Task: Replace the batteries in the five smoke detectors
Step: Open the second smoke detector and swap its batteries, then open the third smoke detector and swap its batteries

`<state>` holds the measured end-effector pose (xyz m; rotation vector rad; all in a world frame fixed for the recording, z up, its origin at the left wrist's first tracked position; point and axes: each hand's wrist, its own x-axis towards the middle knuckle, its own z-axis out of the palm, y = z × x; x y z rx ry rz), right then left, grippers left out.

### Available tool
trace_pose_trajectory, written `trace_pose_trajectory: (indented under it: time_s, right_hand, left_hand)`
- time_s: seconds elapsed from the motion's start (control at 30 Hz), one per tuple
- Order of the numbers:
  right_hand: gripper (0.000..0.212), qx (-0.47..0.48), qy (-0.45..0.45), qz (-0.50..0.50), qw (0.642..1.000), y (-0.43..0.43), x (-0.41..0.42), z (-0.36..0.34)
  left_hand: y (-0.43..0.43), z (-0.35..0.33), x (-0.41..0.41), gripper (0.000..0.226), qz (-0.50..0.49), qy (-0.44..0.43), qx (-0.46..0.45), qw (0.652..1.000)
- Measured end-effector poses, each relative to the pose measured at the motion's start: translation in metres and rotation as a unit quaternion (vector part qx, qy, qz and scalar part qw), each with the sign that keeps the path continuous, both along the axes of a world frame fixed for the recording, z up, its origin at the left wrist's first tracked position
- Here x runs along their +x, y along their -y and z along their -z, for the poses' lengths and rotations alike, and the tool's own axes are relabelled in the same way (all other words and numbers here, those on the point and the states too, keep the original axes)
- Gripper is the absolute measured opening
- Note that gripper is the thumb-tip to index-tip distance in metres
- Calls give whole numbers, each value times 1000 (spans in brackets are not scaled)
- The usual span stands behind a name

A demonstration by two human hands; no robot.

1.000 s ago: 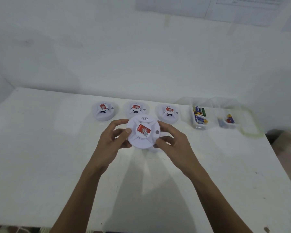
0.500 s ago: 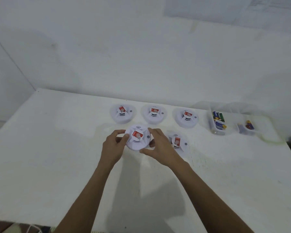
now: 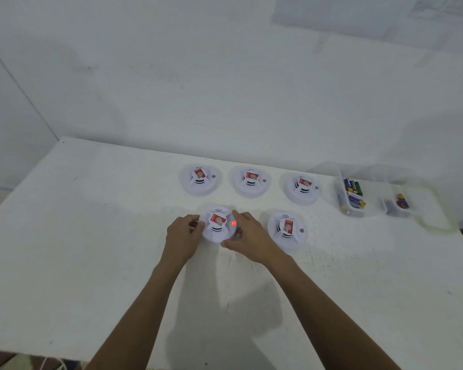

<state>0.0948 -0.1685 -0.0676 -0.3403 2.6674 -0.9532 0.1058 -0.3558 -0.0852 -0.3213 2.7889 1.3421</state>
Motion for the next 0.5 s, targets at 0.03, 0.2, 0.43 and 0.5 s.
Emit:
trace_pose_trajectory:
  time_s: [0.03,0.2,0.43,0.5]
  right_hand:
    - [74,4,4,-4,1000,0,0,-1]
    - [80,7,-16,5,1000,-5,3,-18]
    - [49,-63,-93,90,990,-56,0,-57]
    - [45,-74,-84,123,986,-79,-5,-63]
  left_hand:
    - [0,0,-1,27,2,4,-1,1000]
    - [-8,-8,3,29,-35,-34,-24,999]
    - [-52,-49,-4,19,6,-138,29,990]
    - [-73,-57,-12,20,48,-141,40,988]
